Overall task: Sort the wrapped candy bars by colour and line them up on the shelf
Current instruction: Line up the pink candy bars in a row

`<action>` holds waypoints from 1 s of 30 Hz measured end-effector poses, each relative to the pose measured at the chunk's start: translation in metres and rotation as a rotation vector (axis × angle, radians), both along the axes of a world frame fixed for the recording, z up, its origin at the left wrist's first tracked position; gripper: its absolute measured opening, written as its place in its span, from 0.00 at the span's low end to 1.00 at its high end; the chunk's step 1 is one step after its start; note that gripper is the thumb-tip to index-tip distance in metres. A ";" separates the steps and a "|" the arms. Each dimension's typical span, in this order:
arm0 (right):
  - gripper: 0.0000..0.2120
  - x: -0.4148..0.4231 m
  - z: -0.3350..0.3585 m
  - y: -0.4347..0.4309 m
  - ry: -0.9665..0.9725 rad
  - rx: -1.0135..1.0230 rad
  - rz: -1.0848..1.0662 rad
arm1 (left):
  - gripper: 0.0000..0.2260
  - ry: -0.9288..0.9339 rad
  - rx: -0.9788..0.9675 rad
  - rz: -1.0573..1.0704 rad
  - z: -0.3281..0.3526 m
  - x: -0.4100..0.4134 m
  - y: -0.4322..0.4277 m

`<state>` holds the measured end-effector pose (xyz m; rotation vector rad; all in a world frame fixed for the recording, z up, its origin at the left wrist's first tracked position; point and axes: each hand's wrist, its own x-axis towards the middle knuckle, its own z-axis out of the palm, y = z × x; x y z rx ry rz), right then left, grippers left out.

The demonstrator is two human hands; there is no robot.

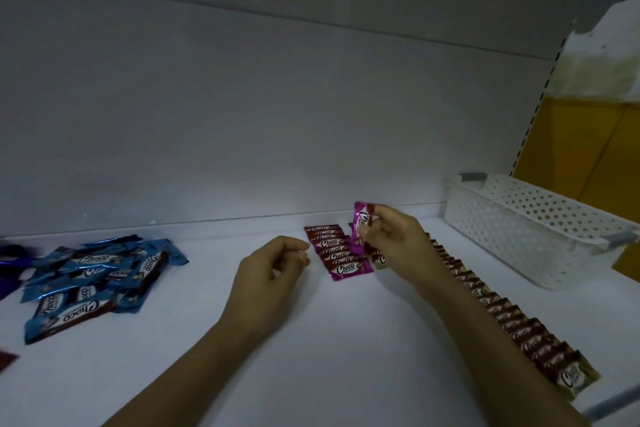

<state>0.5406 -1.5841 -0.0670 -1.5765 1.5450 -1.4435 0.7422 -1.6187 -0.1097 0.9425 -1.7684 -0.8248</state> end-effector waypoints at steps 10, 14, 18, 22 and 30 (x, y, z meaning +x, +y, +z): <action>0.06 -0.014 -0.011 -0.002 0.790 0.159 -0.004 | 0.06 -0.180 -0.049 0.170 -0.007 0.001 -0.010; 0.06 -0.012 -0.012 -0.004 0.867 0.088 -0.051 | 0.06 -0.204 -0.045 0.160 -0.007 0.000 -0.011; 0.06 -0.008 -0.017 -0.007 0.896 0.040 -0.084 | 0.07 -0.213 -0.041 0.154 -0.007 -0.001 -0.011; 0.05 -0.007 -0.020 -0.011 0.923 0.030 -0.104 | 0.07 -0.237 -0.041 0.160 -0.008 -0.001 -0.012; 0.02 -0.007 -0.021 -0.012 0.903 0.049 -0.113 | 0.08 -0.272 -0.055 0.160 -0.010 -0.002 -0.013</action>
